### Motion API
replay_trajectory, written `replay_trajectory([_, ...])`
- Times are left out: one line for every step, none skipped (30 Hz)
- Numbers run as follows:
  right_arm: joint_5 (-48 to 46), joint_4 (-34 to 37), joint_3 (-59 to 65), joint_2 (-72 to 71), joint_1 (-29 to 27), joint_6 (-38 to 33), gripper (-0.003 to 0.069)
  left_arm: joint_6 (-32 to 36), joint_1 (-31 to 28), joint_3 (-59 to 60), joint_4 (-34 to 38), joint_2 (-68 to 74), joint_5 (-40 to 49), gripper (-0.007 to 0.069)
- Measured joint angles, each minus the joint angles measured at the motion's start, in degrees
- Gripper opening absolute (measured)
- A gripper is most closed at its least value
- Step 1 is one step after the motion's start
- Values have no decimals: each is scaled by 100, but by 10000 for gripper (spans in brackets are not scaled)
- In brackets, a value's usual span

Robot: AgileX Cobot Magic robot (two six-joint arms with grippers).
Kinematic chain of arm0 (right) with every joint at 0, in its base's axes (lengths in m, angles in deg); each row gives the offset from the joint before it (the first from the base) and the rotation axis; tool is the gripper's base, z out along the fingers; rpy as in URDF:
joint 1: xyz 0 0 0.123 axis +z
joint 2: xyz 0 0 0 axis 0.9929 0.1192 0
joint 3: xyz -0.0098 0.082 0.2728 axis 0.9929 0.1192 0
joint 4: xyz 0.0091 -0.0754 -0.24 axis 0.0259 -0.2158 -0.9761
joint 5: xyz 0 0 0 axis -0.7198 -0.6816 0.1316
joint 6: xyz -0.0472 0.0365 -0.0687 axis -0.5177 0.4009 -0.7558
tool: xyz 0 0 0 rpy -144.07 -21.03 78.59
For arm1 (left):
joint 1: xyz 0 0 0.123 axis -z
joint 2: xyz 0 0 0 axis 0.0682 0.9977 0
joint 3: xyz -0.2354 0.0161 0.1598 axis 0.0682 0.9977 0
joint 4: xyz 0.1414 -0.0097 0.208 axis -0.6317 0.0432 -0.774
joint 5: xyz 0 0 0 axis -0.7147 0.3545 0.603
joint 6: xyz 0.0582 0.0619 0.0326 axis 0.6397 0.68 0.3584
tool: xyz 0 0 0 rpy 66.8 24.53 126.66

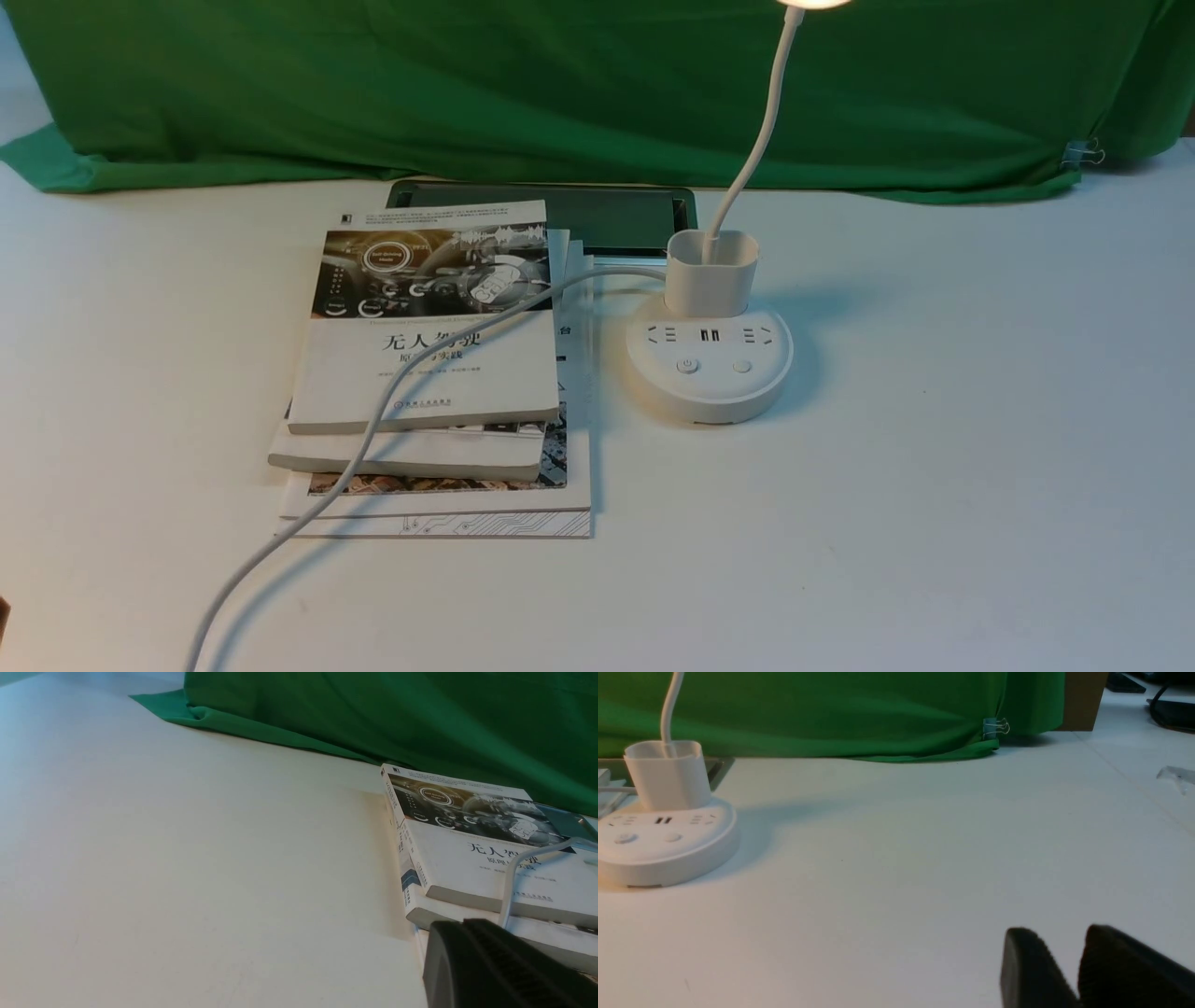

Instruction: Turn on the desk lamp on the white desktop with your hand.

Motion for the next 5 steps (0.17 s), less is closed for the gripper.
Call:
replay_trajectory([0,0,0,0,0,0,237,0,0,0,0,0,0,21])
replay_trajectory([0,0,0,0,0,0,237,0,0,0,0,0,0,21])
replay_trajectory([0,0,0,0,0,0,237,0,0,0,0,0,0,21])
replay_trajectory([0,0,0,0,0,0,237,0,0,0,0,0,0,21])
replay_trajectory([0,0,0,0,0,0,237,0,0,0,0,0,0,21])
